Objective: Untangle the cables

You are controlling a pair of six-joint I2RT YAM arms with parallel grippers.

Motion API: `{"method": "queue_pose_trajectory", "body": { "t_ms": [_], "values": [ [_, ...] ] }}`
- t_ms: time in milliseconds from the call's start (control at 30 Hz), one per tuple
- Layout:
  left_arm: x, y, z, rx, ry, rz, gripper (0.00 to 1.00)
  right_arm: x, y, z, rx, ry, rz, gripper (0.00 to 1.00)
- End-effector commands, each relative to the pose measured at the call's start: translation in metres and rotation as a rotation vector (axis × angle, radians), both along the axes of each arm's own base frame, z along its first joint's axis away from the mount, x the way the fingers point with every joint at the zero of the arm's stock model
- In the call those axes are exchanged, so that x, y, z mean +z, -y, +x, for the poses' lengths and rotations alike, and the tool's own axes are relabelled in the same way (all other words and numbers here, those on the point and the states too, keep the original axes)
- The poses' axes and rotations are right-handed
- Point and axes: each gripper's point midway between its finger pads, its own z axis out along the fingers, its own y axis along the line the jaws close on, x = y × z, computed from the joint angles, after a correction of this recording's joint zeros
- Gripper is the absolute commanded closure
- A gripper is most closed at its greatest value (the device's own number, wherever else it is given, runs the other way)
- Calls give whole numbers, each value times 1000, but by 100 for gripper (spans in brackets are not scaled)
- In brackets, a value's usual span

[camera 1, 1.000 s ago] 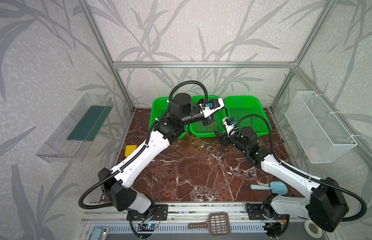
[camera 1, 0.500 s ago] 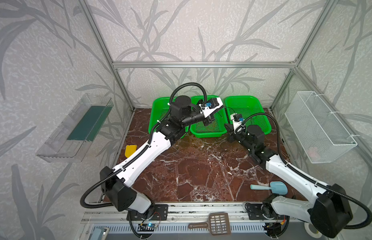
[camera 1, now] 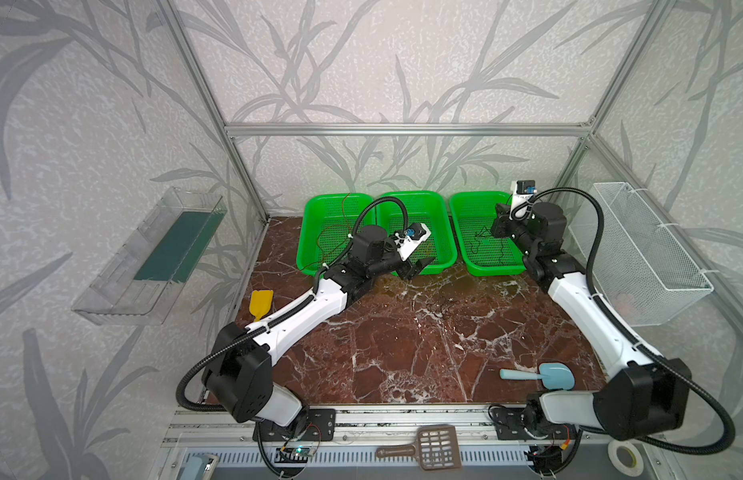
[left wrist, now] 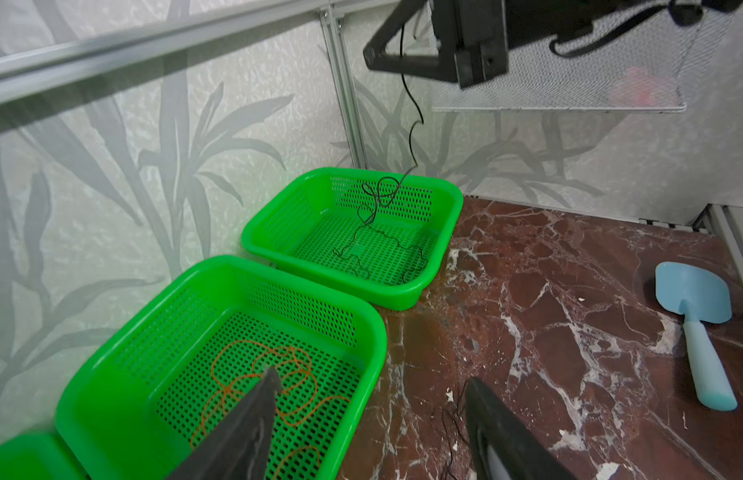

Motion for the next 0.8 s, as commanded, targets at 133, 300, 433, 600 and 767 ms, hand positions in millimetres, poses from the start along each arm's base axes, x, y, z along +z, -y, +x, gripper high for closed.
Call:
{"method": "queue_pose_trajectory", "body": {
  "t_ms": [133, 300, 433, 600, 767],
  "values": [
    [-65, 2, -17, -18, -167, 50, 35, -82, 31, 51, -153, -233, -72, 100],
    [-106, 7, -32, -39, -234, 120, 38, -134, 44, 72, -243, -360, -103, 71],
    [-144, 10, -44, -57, -294, 206, 41, -164, 47, 68, -265, -544, -122, 43],
    [-173, 17, -41, -41, -329, 256, 44, -155, 38, 48, -220, -529, -90, 31],
    [-192, 30, -27, -26, -341, 280, 48, -136, 31, 14, -194, -495, -58, 23]
  ]
}}
